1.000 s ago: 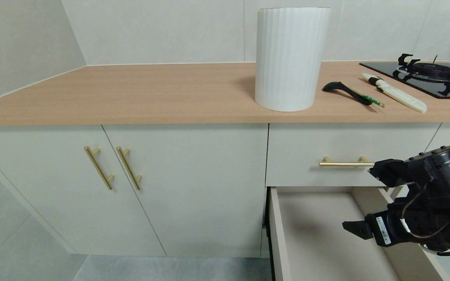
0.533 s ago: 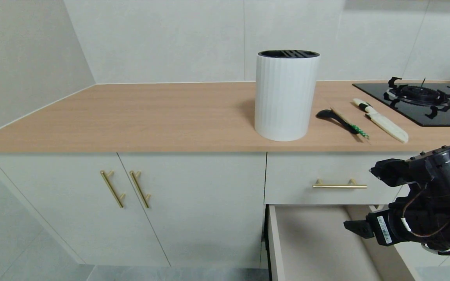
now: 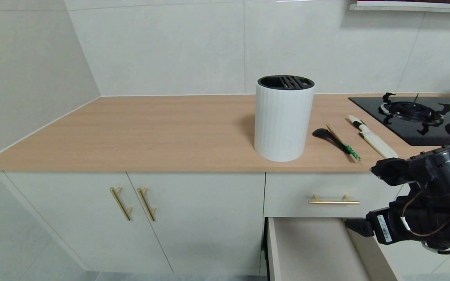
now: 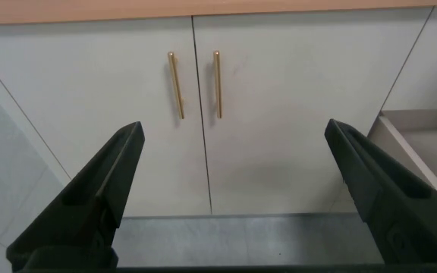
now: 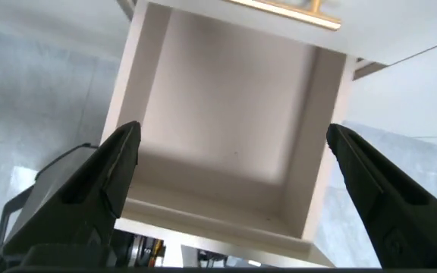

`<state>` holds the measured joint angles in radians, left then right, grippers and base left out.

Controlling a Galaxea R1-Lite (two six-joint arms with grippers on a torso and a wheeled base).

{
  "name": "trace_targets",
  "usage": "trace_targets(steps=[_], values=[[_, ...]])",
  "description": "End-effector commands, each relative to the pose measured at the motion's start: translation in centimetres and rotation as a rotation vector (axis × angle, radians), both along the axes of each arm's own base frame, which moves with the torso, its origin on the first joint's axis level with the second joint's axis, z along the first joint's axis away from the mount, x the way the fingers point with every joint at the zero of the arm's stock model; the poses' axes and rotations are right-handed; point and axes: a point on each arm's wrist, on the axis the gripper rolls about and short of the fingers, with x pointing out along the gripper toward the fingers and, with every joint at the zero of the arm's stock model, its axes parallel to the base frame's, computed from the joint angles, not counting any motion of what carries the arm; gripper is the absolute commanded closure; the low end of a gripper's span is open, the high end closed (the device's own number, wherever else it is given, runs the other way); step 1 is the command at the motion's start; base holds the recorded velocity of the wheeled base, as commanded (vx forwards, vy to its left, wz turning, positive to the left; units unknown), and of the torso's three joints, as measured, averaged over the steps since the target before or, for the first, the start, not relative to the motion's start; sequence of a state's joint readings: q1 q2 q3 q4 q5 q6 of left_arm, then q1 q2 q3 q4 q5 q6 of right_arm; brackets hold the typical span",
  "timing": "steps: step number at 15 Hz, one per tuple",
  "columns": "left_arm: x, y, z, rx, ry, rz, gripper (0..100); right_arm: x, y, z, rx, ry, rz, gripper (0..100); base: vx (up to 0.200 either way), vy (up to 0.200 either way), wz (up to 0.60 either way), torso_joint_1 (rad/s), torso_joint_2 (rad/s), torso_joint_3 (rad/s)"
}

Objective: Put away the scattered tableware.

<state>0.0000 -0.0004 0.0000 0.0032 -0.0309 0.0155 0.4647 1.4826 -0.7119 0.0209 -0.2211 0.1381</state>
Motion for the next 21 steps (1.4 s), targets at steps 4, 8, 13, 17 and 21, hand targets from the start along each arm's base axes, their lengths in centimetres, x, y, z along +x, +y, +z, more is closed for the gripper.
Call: trace_targets(steps=[4,8,13,17,21], values=[[0.0,0.0,0.0,0.0,0.0,0.0,0,0.4,0.2,3.1,0.009,-0.185,0.018,0,0.0,0.0,0.0,0.013,-0.03,-0.017],[0.0,0.0,0.0,0.0,0.0,0.0,0,2.4,1.1,8.1,0.066,-0.319,0.012,0,0.0,0.0,0.0,0.0,0.0,0.0],[0.0,0.0,0.0,-0.003,0.0,0.0,0,5.8,0.2,7.3,0.053,-0.31,-0.077,0,0.0,0.0,0.0,0.0,0.0,0.0],[0.0,0.0,0.0,-0.003,0.0,0.0,0,9.1,-1.5,6.0,0.042,-0.28,-0.173,0,0.0,0.0,0.0,0.0,0.0,0.0],[0.0,0.0,0.0,-0.003,0.0,0.0,0,13.2,-1.3,3.5,0.11,-0.233,-0.271,0,0.0,0.0,0.0,0.0,0.0,0.0]])
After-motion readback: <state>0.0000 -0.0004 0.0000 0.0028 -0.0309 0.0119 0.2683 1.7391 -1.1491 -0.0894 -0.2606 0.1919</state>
